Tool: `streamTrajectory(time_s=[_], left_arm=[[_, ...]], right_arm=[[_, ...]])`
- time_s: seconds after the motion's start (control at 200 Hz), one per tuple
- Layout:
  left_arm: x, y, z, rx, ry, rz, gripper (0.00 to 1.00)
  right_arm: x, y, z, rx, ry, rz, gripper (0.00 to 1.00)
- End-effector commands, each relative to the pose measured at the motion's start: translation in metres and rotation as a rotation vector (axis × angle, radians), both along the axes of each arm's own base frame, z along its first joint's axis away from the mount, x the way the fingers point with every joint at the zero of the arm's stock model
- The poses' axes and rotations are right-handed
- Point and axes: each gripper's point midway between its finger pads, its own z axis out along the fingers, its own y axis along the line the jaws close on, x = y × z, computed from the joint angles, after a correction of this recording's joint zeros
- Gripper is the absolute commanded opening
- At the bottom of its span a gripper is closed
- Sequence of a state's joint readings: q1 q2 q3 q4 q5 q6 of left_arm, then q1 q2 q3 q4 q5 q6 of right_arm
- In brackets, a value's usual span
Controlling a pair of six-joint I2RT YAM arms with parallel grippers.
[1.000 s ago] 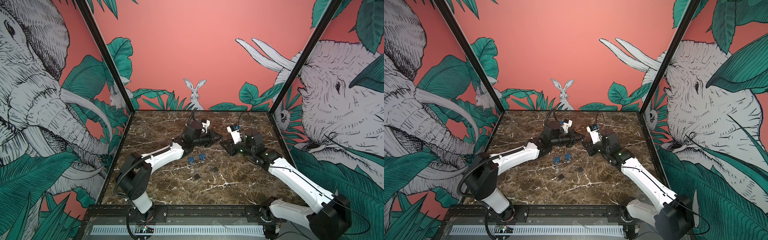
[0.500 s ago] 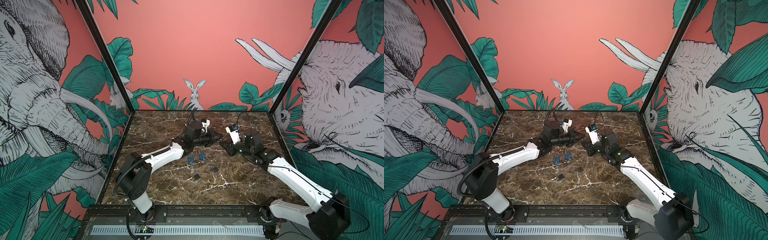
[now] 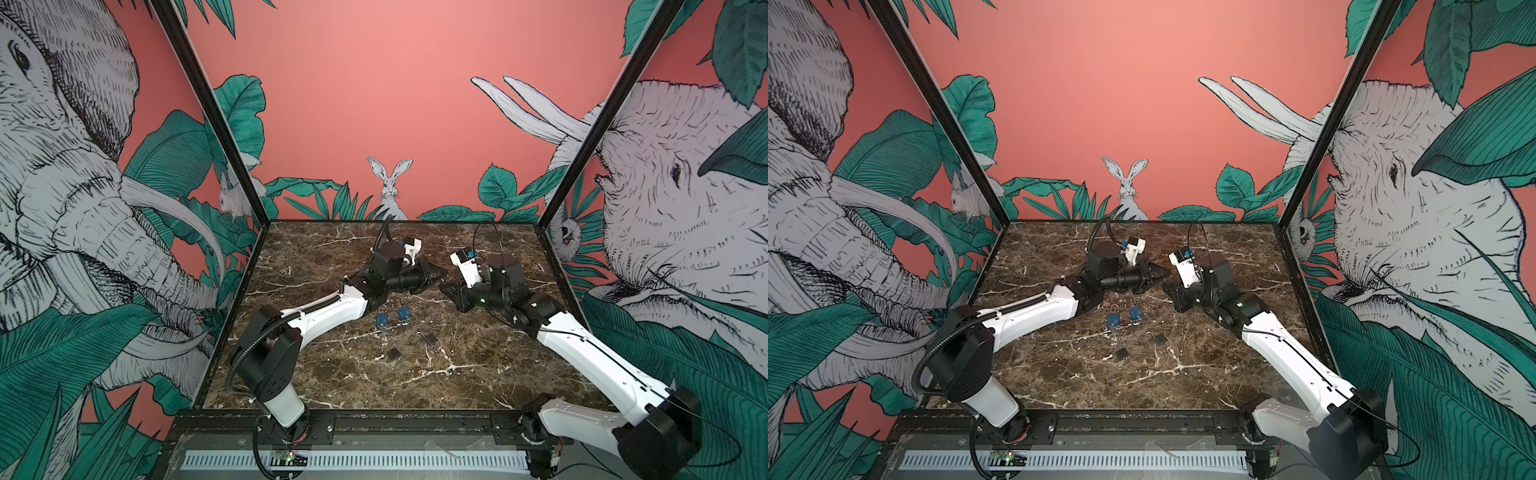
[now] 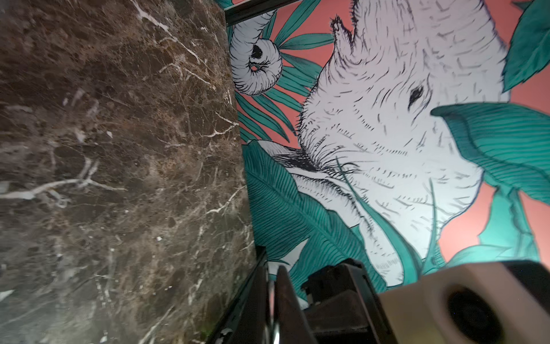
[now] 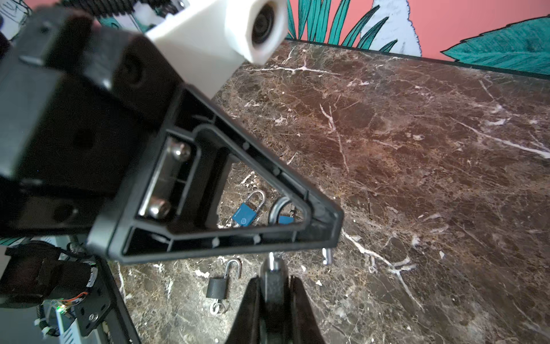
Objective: Lock with the key
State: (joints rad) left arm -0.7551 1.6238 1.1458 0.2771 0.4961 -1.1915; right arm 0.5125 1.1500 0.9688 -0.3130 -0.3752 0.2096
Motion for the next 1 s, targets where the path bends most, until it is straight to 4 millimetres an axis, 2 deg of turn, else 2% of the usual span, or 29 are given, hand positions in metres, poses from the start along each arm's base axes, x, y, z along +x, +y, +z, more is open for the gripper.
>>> streamTrajectory(time_s=[0.0,0.105,0.115,0.165,0.245,0.47,0.71,0.995], left_arm=[[0.007,0.030,0.021,0.068,-0.102,0.057,0.37],[0.006,0.049,0.016,0.183,-0.160,0.083,0.47],[0.013,0.057,0.016,0.197,-0.165,0.105,0.48],[0.015,0.067,0.016,0.254,-0.209,0.110,0.49],[0.011,0.070,0.021,0.296,-0.277,0.078,0.46],[-0.006,0.054,0.037,0.232,-0.416,-0.070,0.28],[-0.028,0.036,0.052,0.138,-0.470,-0.234,0.26],[-0.041,0.023,0.055,0.076,-0.464,-0.342,0.26]], right_arm=[[-0.005,-0.001,0.021,0.018,-0.021,0.015,0.00],[-0.017,0.000,0.024,0.019,0.013,0.055,0.00],[-0.018,0.000,0.024,0.019,0.018,0.060,0.00],[-0.024,0.002,0.025,0.018,0.037,0.085,0.00],[-0.032,0.002,0.025,0.016,0.066,0.114,0.00],[-0.043,0.004,0.023,-0.003,0.119,0.159,0.00],[-0.043,0.006,0.024,-0.010,0.136,0.174,0.00],[-0.041,0.010,0.023,-0.005,0.157,0.190,0.00]])
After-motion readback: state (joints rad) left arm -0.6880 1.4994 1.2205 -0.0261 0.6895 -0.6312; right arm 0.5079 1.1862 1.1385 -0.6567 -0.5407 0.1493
